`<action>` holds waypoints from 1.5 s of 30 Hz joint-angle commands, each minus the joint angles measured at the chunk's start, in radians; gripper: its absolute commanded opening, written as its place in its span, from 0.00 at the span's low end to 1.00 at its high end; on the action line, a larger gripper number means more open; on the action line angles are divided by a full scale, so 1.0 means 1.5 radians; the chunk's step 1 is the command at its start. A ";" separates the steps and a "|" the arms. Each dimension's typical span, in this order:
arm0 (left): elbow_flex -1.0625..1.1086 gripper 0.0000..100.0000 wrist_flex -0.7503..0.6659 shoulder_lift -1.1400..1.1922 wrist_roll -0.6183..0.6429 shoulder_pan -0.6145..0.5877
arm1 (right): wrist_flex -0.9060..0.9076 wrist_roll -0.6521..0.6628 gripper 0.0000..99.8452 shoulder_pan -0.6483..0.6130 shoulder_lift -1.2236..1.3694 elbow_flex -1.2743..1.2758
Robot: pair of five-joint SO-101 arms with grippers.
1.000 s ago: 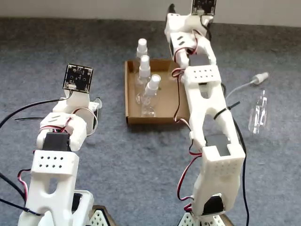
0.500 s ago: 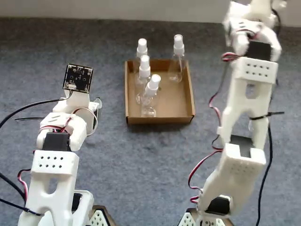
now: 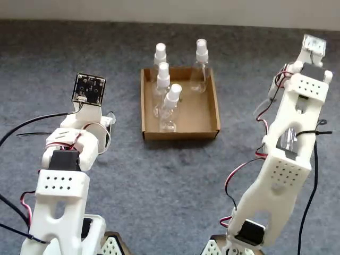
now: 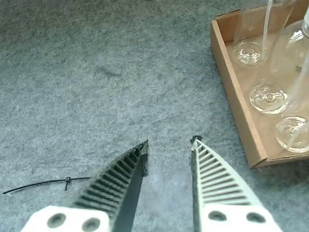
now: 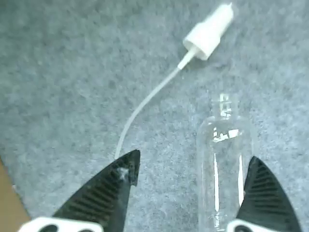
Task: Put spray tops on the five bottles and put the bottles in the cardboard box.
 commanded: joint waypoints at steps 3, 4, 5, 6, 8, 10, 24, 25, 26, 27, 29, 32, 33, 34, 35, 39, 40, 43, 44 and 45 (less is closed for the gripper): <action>-0.005 0.14 -0.014 -0.003 -0.002 0.010 | -0.195 0.002 0.29 0.007 0.055 -0.044; -0.004 0.14 -0.014 -0.003 -0.002 0.010 | -0.240 -0.014 0.29 0.004 0.066 -0.056; -0.004 0.14 -0.014 -0.003 -0.002 0.010 | -0.278 -0.037 0.29 0.003 0.077 -0.069; -0.004 0.14 -0.014 -0.003 -0.002 0.010 | -0.310 -0.055 0.29 -0.004 0.090 -0.082; -0.004 0.14 -0.014 -0.003 -0.002 0.010 | -0.343 -0.061 0.29 -0.013 0.112 -0.103; -0.004 0.14 -0.014 -0.003 -0.002 0.010 | -0.345 -0.047 0.29 -0.020 0.140 -0.120; -0.004 0.14 -0.014 -0.003 -0.002 0.010 | -0.387 -0.024 0.14 0.013 0.303 -0.261; -0.004 0.14 -0.014 -0.003 -0.002 0.010 | -0.387 -0.023 0.11 0.017 0.303 -0.269; -0.004 0.14 -0.014 -0.003 -0.002 0.010 | -0.387 -0.023 0.07 0.020 0.302 -0.276; -0.004 0.14 -0.014 -0.003 -0.002 0.010 | -0.386 -0.021 0.04 0.025 0.302 -0.283; -0.004 0.14 -0.014 -0.003 -0.002 0.010 | -0.367 -0.021 0.00 0.031 0.302 -0.306; -0.004 0.14 -0.014 -0.003 -0.002 0.010 | -0.286 -0.021 0.00 0.033 0.301 -0.397; -0.004 0.14 -0.014 -0.003 -0.002 0.010 | -0.252 -0.021 0.00 0.031 0.301 -0.441; -0.004 0.14 -0.014 -0.003 -0.002 0.010 | -0.213 -0.023 0.00 0.029 0.301 -0.492; -0.004 0.14 -0.014 -0.003 -0.002 0.010 | -0.174 -0.024 0.00 0.024 0.301 -0.550; -0.004 0.14 -0.014 -0.003 -0.002 0.010 | -0.046 -0.023 0.00 -0.003 0.242 -0.669; -0.004 0.14 -0.014 -0.003 -0.002 0.010 | -0.014 -0.023 0.00 -0.005 0.212 -0.651; -0.004 0.14 -0.013 -0.003 -0.002 0.010 | 0.082 -0.026 0.00 -0.007 0.124 -0.607; -0.004 0.14 -0.013 -0.003 -0.002 0.010 | 0.104 -0.026 0.00 -0.009 0.104 -0.607; -0.004 0.14 -0.013 -0.003 -0.002 0.010 | 0.109 -0.026 0.00 -0.012 0.084 -0.606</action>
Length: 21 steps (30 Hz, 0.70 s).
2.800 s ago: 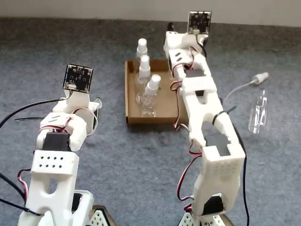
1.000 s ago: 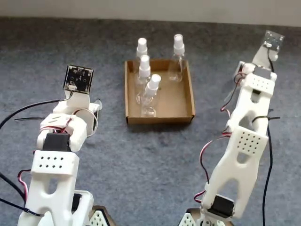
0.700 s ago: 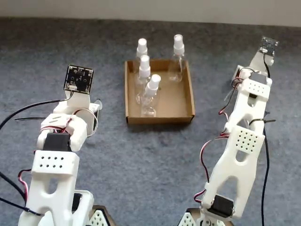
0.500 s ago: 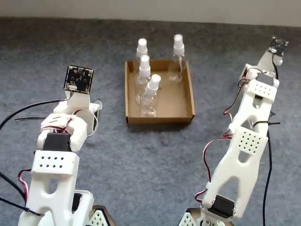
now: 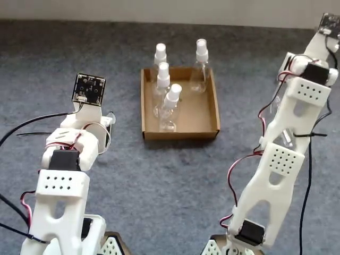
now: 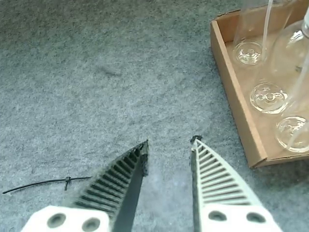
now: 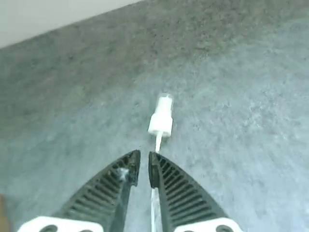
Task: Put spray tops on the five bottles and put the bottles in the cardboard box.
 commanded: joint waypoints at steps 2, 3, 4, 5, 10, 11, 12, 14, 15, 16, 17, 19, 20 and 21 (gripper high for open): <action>-0.004 0.14 -0.012 -0.003 -0.002 0.010 | 0.021 0.004 0.01 -0.015 -0.123 -0.050; -0.004 0.14 -0.012 -0.003 -0.002 0.010 | 0.004 0.004 0.01 -0.013 -0.119 -0.049; -0.004 0.14 -0.012 -0.003 -0.002 0.010 | -0.016 0.005 0.01 -0.012 -0.110 -0.043; -0.004 0.14 -0.012 -0.003 -0.002 0.010 | -0.038 0.007 0.02 -0.012 -0.096 -0.035; -0.002 0.14 -0.012 -0.003 -0.002 0.010 | -0.197 0.004 0.20 -0.011 0.008 -0.022; 0.004 0.14 -0.015 -0.003 -0.002 0.010 | -0.230 0.004 0.23 -0.011 0.032 -0.023; 0.007 0.14 -0.015 -0.003 -0.002 0.011 | -0.260 0.004 0.26 -0.013 0.056 -0.024; 0.008 0.14 -0.016 -0.003 -0.002 0.011 | -0.322 0.004 0.28 -0.016 0.099 -0.023; 0.008 0.14 -0.016 -0.003 -0.002 0.011 | -0.346 0.004 0.28 -0.017 0.117 -0.022; 0.008 0.14 -0.016 -0.003 -0.002 0.011 | -0.370 0.004 0.28 -0.017 0.136 -0.021; 0.009 0.14 -0.016 -0.003 -0.002 0.011 | -0.390 0.006 0.28 -0.017 0.156 -0.021; 0.010 0.14 -0.016 -0.003 -0.002 0.011 | -0.423 0.007 0.28 -0.013 0.192 -0.020; 0.010 0.14 -0.016 -0.003 -0.002 0.011 | -0.434 0.007 0.28 -0.011 0.209 -0.020; 0.010 0.14 -0.016 -0.003 -0.002 0.011 | -0.440 0.007 0.28 -0.011 0.228 -0.020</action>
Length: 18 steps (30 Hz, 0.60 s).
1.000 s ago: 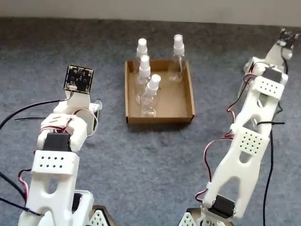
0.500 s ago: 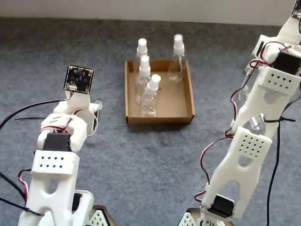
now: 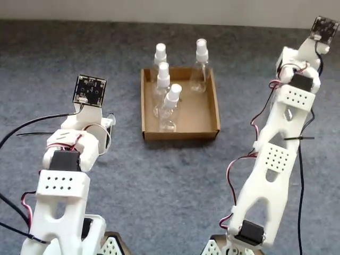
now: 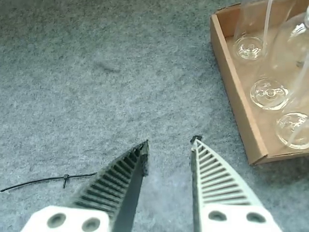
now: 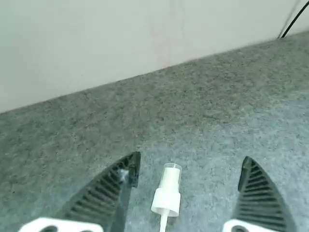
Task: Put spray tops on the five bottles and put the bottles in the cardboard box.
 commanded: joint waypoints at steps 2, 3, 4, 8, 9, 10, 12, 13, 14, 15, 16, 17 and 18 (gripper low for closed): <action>-0.003 0.14 -0.012 -0.003 -0.002 0.012 | -0.046 0.008 0.28 -0.006 0.046 -0.006; -0.003 0.14 -0.012 -0.003 -0.002 0.016 | -0.046 0.008 0.28 -0.007 0.062 -0.006; -0.003 0.14 -0.012 -0.003 -0.002 0.019 | -0.046 0.008 0.28 -0.008 0.075 -0.007; -0.002 0.14 -0.012 -0.003 -0.002 0.022 | -0.080 0.008 0.28 -0.004 0.118 -0.007; -0.002 0.14 -0.011 -0.003 -0.002 0.022 | -0.098 0.008 0.28 -0.003 0.128 -0.006; -0.002 0.14 -0.011 -0.003 -0.002 0.022 | -0.111 0.008 0.27 0.001 0.140 -0.006; 0.002 0.14 -0.011 -0.003 -0.002 0.022 | -0.129 0.008 0.23 0.003 0.158 -0.008; 0.004 0.14 -0.011 -0.003 -0.002 0.022 | -0.138 0.008 0.21 0.004 0.167 -0.010; 0.004 0.14 -0.011 -0.003 -0.002 0.022 | -0.148 0.008 0.19 0.004 0.173 -0.011; 0.005 0.14 -0.011 -0.003 -0.002 0.024 | -0.160 0.008 0.17 0.004 0.177 -0.012; 0.005 0.14 -0.011 -0.003 -0.002 0.025 | -0.169 0.008 0.16 0.005 0.182 -0.012; 0.005 0.14 -0.011 -0.003 -0.002 0.025 | -0.175 0.008 0.14 0.005 0.185 -0.012; 0.005 0.14 -0.011 -0.003 -0.002 0.025 | -0.177 0.009 0.13 0.005 0.187 -0.011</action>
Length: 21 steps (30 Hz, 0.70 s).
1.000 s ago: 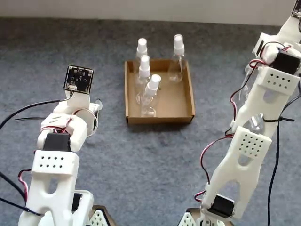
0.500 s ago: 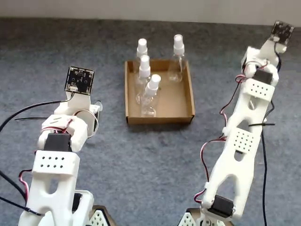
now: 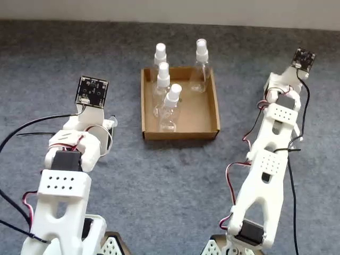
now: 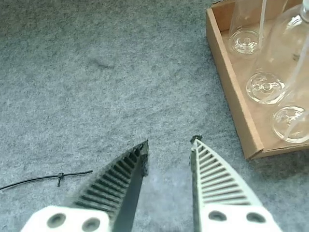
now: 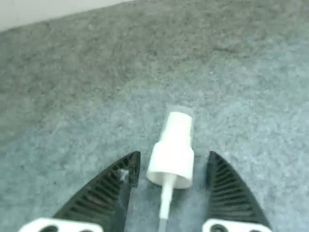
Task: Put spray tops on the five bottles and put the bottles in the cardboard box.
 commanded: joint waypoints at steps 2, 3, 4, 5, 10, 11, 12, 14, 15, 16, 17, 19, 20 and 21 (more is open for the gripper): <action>-0.004 0.14 -0.011 -0.003 -0.002 0.016 | -0.022 0.008 0.10 0.005 -0.005 -0.013; -0.004 0.14 -0.011 -0.003 -0.002 0.016 | -0.020 0.008 0.08 0.009 -0.004 -0.013; -0.004 0.14 -0.011 -0.003 -0.002 0.016 | -0.019 0.008 0.05 0.014 -0.004 -0.013; -0.004 0.14 -0.011 -0.003 -0.002 0.016 | -0.018 0.008 0.03 0.018 -0.007 -0.014; -0.003 0.14 -0.011 -0.003 -0.002 0.016 | 0.075 0.008 0.01 0.044 -0.046 -0.077; -0.003 0.14 -0.011 -0.003 -0.002 0.016 | 0.104 0.008 0.01 0.048 -0.067 -0.090; -0.003 0.14 -0.011 -0.003 -0.002 0.016 | 0.133 0.007 0.01 0.049 -0.094 -0.099; -0.003 0.14 -0.011 -0.003 -0.002 0.016 | 0.211 0.004 0.01 0.049 -0.149 -0.096; -0.003 0.14 -0.011 -0.003 -0.002 0.016 | 0.256 0.006 0.01 0.047 -0.177 -0.095; -0.003 0.14 -0.011 -0.003 -0.002 0.016 | 0.300 0.006 0.01 0.043 -0.209 -0.096; -0.003 0.14 -0.011 -0.003 -0.002 0.016 | 0.344 0.004 0.01 0.040 -0.242 -0.096; -0.003 0.14 -0.011 -0.003 -0.002 0.016 | 0.439 0.005 0.01 0.033 -0.307 -0.096; -0.003 0.14 -0.011 -0.003 -0.002 0.016 | 0.484 0.005 0.01 0.030 -0.340 -0.096; -0.003 0.14 -0.011 -0.003 -0.002 0.016 | 0.532 0.006 0.01 0.024 -0.372 -0.096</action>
